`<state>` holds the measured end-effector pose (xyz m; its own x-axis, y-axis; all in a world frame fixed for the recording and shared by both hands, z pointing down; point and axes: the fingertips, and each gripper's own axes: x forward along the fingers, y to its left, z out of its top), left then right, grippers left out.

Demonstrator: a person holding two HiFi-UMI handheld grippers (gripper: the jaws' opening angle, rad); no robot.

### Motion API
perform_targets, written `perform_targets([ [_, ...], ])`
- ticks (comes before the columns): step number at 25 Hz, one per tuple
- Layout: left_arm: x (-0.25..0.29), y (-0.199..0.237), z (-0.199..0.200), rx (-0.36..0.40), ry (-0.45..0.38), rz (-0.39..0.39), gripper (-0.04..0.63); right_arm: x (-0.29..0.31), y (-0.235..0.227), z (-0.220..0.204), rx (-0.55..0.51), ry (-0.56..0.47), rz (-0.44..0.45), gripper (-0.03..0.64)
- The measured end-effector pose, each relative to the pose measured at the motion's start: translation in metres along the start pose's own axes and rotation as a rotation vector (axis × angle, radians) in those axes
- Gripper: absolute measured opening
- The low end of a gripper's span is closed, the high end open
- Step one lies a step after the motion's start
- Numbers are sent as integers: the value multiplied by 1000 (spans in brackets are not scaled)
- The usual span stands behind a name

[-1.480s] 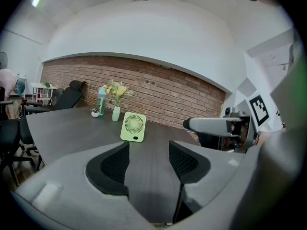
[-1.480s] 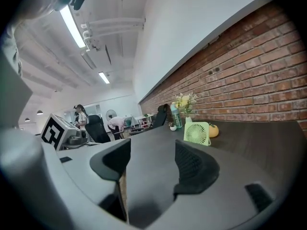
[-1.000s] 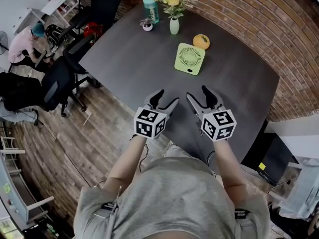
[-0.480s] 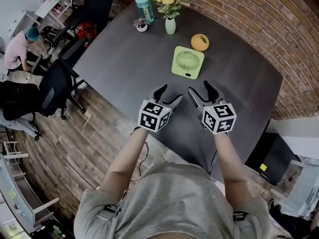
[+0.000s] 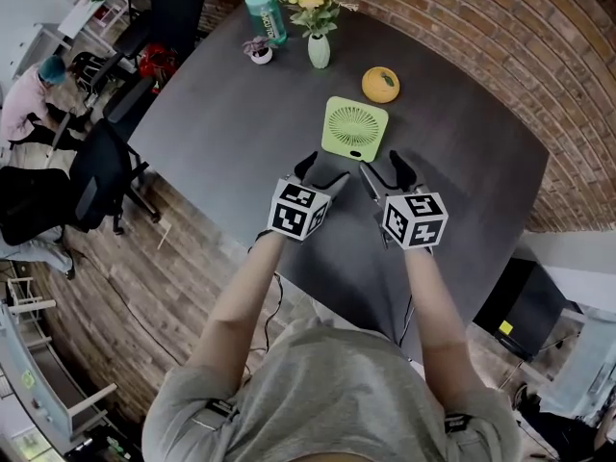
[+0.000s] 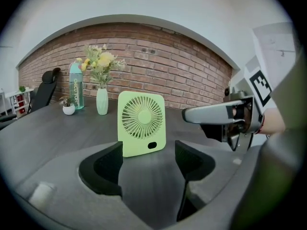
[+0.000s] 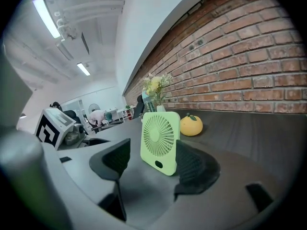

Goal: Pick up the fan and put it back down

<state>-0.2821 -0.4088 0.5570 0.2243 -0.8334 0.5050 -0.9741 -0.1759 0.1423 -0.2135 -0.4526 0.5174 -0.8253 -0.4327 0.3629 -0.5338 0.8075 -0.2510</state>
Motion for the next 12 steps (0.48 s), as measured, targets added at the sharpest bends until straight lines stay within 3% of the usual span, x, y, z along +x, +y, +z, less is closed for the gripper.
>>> perform_targets([
  [8,38,25,-3,-8,20,24,341,33,-21,-12,29,11,-14,282],
  [12,55,34,-7,32,43,29,349,48,-28,-21,42,23,-14,282],
])
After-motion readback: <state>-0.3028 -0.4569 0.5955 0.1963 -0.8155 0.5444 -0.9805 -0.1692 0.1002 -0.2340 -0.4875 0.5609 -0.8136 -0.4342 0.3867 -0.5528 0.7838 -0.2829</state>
